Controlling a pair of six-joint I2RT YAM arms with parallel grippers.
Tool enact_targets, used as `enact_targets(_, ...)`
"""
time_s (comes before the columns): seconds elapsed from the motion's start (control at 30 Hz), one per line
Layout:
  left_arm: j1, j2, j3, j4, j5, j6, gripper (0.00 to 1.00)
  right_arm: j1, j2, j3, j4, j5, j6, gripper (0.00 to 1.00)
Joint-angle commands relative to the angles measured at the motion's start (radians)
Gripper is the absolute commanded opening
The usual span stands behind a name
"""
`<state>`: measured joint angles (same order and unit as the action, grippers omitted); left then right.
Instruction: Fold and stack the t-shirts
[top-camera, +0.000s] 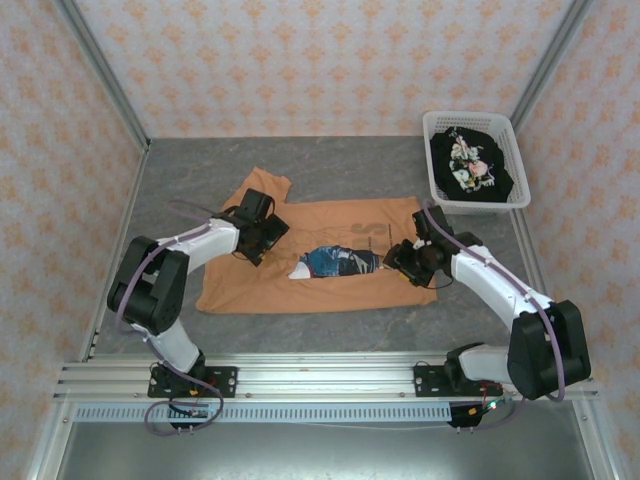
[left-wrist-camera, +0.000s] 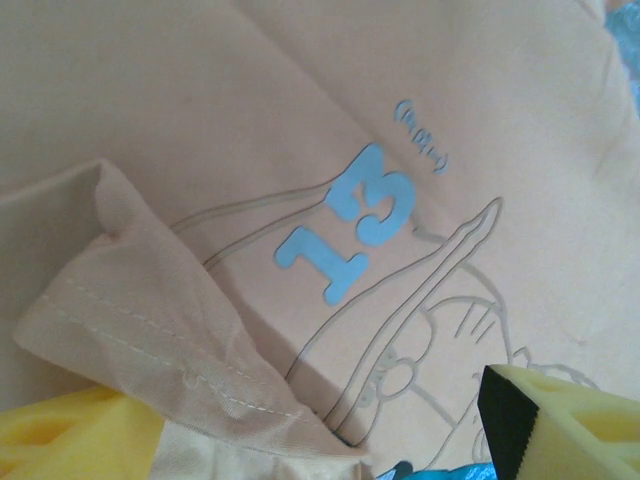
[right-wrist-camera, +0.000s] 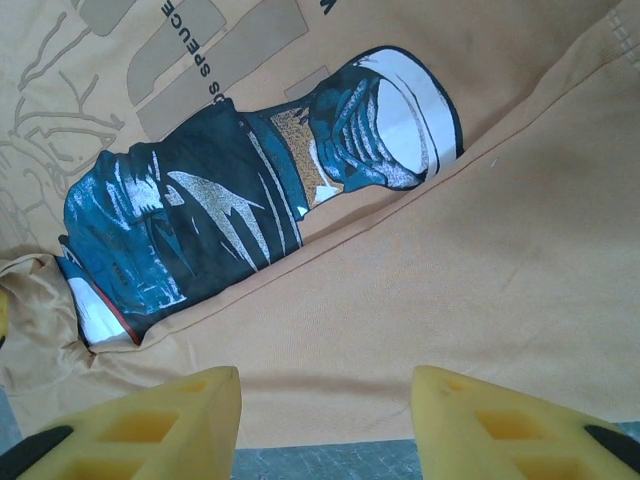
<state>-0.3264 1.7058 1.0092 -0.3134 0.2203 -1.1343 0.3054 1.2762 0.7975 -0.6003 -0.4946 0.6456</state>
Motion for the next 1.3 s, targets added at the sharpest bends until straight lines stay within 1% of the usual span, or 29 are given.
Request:
enact_targets(0.0,0.013,0.043,0.063,-0.056,-0.045,0.047,0.83,0.005,-0.020,-0.011,0.007,0.002,0.006,0.48)
enact_targets(0.23,0.021,0.128,0.185,-0.076,-0.045,0.098,0.77,0.006,-0.028,-0.014,-0.004,0.026,0.009,0.48)
enact_targets(0.37,0.022,0.161,0.227,-0.087,-0.026,0.122,0.76,0.005,-0.041,-0.020,-0.027,0.086,0.024,0.46)
enact_targets(0.47,0.024,0.109,0.215,-0.090,-0.051,0.140,0.75,0.002,-0.060,-0.026,-0.039,0.149,0.036,0.45)
enact_targets(0.57,0.021,0.008,0.202,-0.149,-0.114,0.178,0.76,-0.012,-0.056,-0.029,-0.048,0.204,0.055,0.40)
enact_targets(0.63,0.022,-0.059,0.178,-0.196,-0.143,0.197,0.76,-0.033,-0.043,-0.037,-0.043,0.224,0.071,0.35)
enact_targets(0.73,0.027,-0.147,0.115,-0.267,-0.141,0.204,0.77,-0.066,0.002,-0.042,-0.030,0.238,0.093,0.25)
enact_targets(0.8,0.036,-0.186,0.070,-0.328,-0.125,0.195,0.75,-0.083,0.044,-0.033,-0.025,0.246,0.101,0.23)
enact_targets(0.87,0.047,-0.232,0.005,-0.371,-0.102,0.182,0.71,-0.096,0.089,-0.011,-0.018,0.248,0.101,0.19)
enact_targets(0.97,0.067,-0.295,-0.082,-0.418,-0.070,0.159,0.63,-0.096,0.146,0.022,-0.026,0.262,0.105,0.12)
enact_targets(1.07,0.088,-0.342,-0.155,-0.436,-0.052,0.142,0.56,-0.097,0.194,0.037,-0.049,0.282,0.118,0.08)
enact_targets(1.13,0.105,-0.345,-0.195,-0.437,-0.049,0.140,0.51,-0.099,0.217,0.035,-0.064,0.306,0.122,0.08)
enact_targets(1.27,0.151,-0.299,-0.247,-0.398,-0.043,0.151,0.49,-0.102,0.270,0.028,-0.065,0.316,0.107,0.08)
